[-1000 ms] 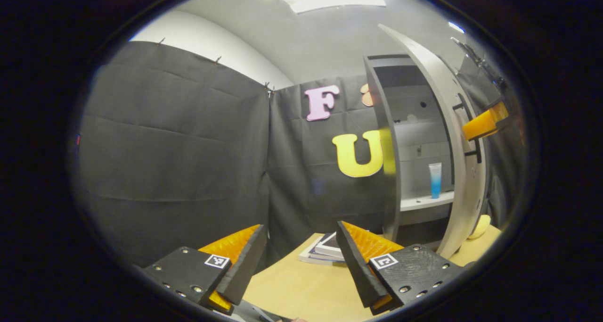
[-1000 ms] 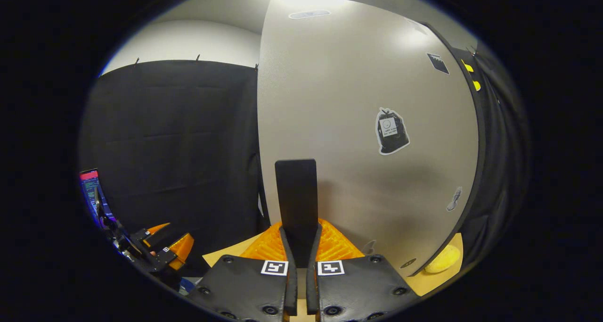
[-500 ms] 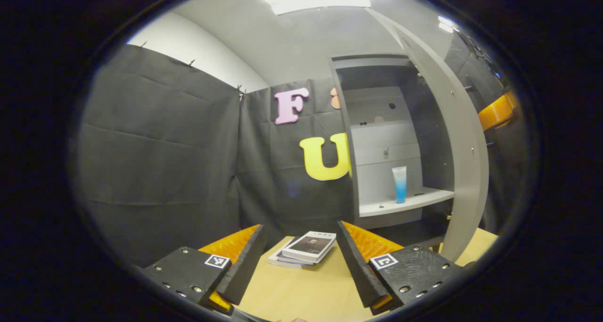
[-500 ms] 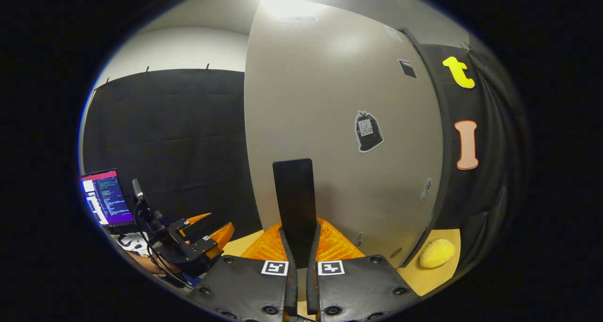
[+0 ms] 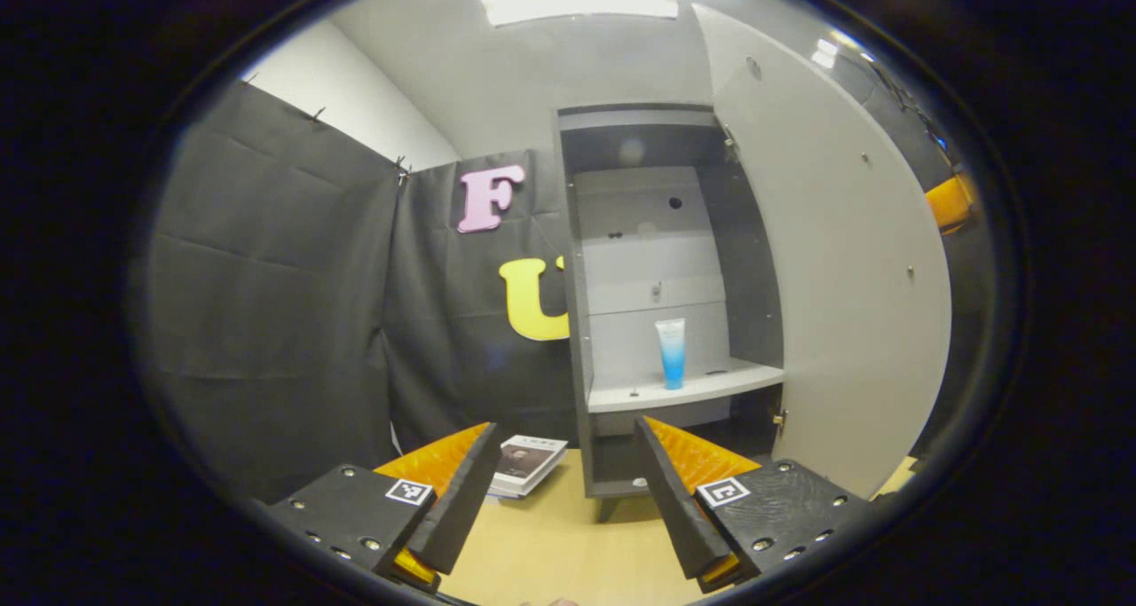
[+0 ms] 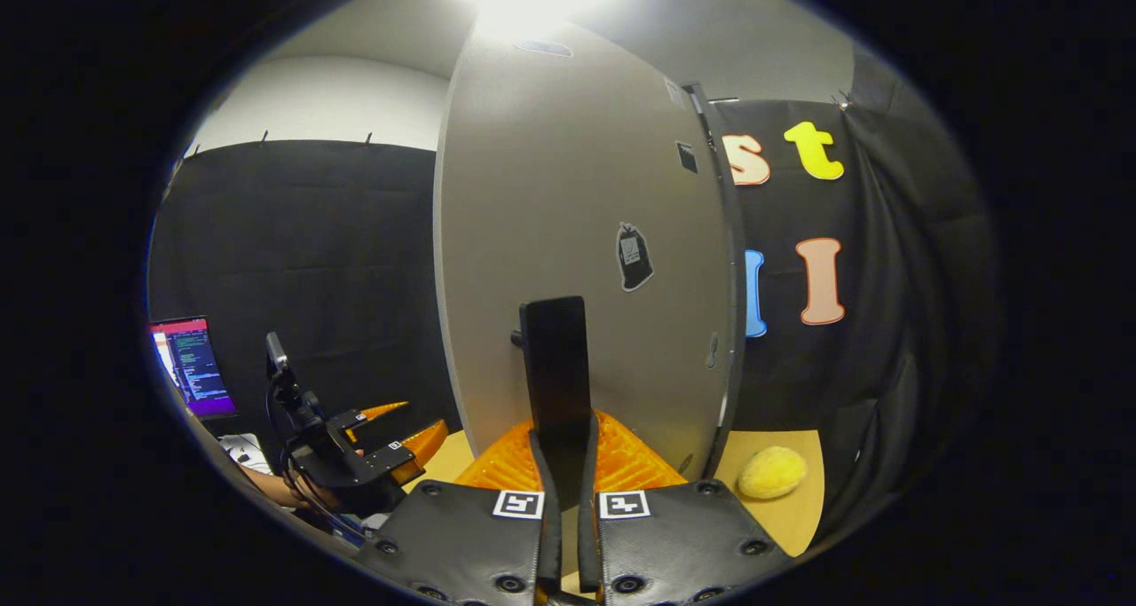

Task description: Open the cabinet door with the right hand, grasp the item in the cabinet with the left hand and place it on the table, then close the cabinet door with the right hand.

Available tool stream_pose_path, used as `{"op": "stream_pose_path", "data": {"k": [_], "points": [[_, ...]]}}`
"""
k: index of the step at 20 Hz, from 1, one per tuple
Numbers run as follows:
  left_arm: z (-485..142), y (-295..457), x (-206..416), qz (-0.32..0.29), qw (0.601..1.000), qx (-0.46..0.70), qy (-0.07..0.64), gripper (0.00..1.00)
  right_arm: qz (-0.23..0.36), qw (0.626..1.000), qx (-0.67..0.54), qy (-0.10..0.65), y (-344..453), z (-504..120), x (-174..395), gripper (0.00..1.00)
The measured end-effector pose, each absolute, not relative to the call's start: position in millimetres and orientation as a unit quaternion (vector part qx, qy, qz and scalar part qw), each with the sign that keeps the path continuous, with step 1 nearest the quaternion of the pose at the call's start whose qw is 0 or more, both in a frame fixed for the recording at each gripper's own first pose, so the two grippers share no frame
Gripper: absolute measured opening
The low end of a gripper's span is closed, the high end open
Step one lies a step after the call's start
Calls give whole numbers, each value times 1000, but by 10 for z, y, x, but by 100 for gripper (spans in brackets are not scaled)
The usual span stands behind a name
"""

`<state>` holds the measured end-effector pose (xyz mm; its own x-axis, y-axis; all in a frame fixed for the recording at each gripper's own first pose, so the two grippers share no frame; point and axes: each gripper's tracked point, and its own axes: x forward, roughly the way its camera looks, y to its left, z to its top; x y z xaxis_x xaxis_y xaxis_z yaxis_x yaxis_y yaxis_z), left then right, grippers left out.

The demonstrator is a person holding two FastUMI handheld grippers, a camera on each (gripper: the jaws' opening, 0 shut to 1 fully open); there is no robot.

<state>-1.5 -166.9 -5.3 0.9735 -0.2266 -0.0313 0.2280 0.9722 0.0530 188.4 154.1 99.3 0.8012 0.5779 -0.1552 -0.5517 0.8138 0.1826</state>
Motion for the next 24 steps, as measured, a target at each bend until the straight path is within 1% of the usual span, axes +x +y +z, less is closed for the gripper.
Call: {"op": "stream_pose_path", "data": {"k": [1, 2, 4, 5, 6, 8, 9, 10, 11, 13, 14, 17, 18, 19, 21, 22, 23, 24], "points": [[-69, -1756, -55, -118, 993, 26, 15, 92, 293, 949, 64, 98, 1516, 992, 1903, 9], [-67, -1828, -98, -121, 992, 26, 16, 91, 287, 951, 62, 92, 1489, 1002, 1900, 10], [-54, -1939, -154, -124, 992, 30, 14, 93, 273, 957, 58, 81, 1428, 998, 1903, 10], [-58, -1990, -187, -124, 992, 32, 14, 93, 267, 959, 54, 75, 1384, 1016, 1913, 6], [-54, -2040, -213, -124, 992, 34, 14, 90, 260, 961, 52, 73, 1329, 1001, 1902, 10], [-39, -2115, -262, -123, 992, 32, 15, 90, 249, 965, 50, 70, 1176, 984, 1869, 10], [-25, -2143, -260, -122, 992, 31, 14, 90, 242, 966, 50, 70, 1116, 978, 1874, 17], [3, -2172, -254, -120, 992, 32, 12, 92, 231, 969, 50, 69, 1031, 967, 1870, 13], [19, -2196, -251, -120, 992, 33, 11, 90, 218, 972, 50, 69, 923, 959, 1888, 13], [60, -2271, -233, -123, 992, 32, 9, 90, 181, 980, 47, 70, 696, 936, 1934, 13], [88, -2318, -209, -128, 991, 30, 7, 90, 178, 980, 56, 72, 627, 922, 1923, 13], [174, -2443, -85, -138, 990, 36, -2, 90, 205, 970, 99, 82, 697, 909, 1735, 10], [198, -2504, -33, -143, 989, 37, -4, 90, 212, 968, 104, 83, 691, 914, 1654, 17], [208, -2566, 38, -150, 988, 37, -6, 90, 204, 970, 105, 82, 629, 920, 1635, 20], [224, -2695, 219, -166, 986, 34, -9, 90, 183, 975, 103, 77, 508, 924, 1624, 21], [244, -2764, 318, -174, 984, 32, -10, 90, 154, 981, 95, 72, 374, 917, 1605, 24], [252, -2843, 422, -181, 983, 29, -11, 90, 122, 987, 84, 68, 220, 913, 1621, 22], [272, -2909, 531, -185, 982, 27, -10, 90, 95, 990, 77, 68, 56, 878, 1615, 24]]}}
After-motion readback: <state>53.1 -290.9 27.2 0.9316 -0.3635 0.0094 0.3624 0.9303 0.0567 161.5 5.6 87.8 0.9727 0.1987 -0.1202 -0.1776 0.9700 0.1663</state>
